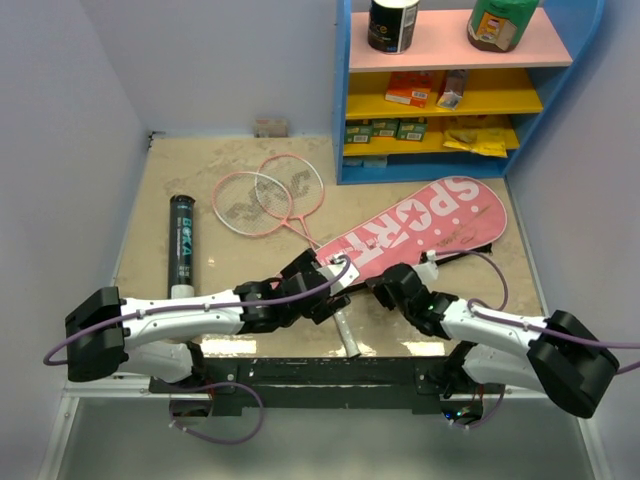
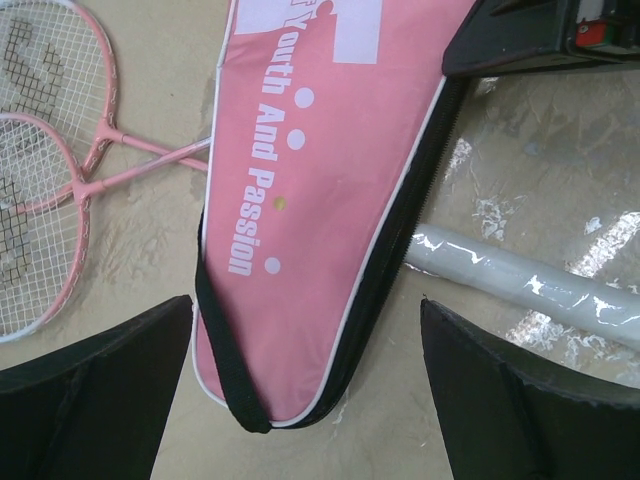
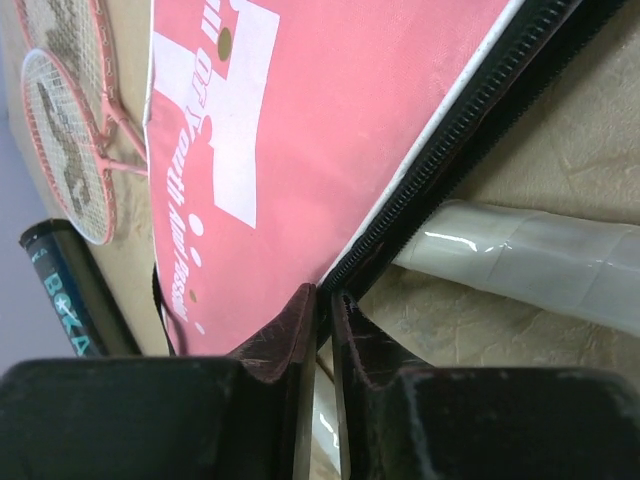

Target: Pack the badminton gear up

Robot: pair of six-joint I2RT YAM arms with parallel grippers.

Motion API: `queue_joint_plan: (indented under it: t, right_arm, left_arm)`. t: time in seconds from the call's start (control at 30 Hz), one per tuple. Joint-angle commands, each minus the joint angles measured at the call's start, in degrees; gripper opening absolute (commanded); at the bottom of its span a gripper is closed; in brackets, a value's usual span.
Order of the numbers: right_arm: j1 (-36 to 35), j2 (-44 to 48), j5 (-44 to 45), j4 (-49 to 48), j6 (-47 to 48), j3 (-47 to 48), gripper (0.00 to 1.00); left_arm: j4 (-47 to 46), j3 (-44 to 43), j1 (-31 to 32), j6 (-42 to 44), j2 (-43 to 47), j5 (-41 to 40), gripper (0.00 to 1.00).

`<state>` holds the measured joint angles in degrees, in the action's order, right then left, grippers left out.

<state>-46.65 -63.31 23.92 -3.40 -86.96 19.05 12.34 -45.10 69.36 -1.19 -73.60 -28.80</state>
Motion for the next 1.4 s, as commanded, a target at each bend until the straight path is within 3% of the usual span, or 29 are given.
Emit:
queue_joint_plan:
  t: [0.0, 0.17, 0.33, 0.83, 1.17, 1.27, 1.37]
  right_arm:
    - [0.60, -2.52, -0.10, -2.84, 2.49, 3.10, 0.09]
    - [1.56, -3.75, 0.16, -3.80, 3.02, 3.36, 0.00]
    - [2.53, -1.74, 0.77, -3.81, 4.78, 3.45, 0.00]
    - [2.53, 13.29, 0.60, 9.90, 13.04, 9.25, 0.00]
    - [2.53, 18.04, -1.25, 12.89, 14.27, 8.81, 0.00]
    - [2.53, 19.27, -1.95, 13.07, 14.71, 8.64, 0.00]
    - [2.53, 20.24, -2.48, 13.59, 14.89, 8.72, 0.00]
  left_arm:
    - [-2.93, 0.54, 1.12, 0.93, 0.39, -1.00, 1.00]
    - [-3.81, 0.54, 1.30, 2.60, -0.13, -1.17, 1.00]
    - [-4.95, 0.28, 1.30, 4.18, -1.80, -1.09, 1.00]
    - [-16.20, 0.63, 3.32, 11.65, -4.53, 1.46, 1.00]
    - [-19.72, 0.45, 4.03, 15.25, -8.40, -4.77, 1.00]
    - [-22.00, 1.68, 4.03, 16.39, -8.75, -4.87, 0.95]
    - [-23.24, 2.04, 4.03, 17.18, -8.93, -2.94, 0.66]
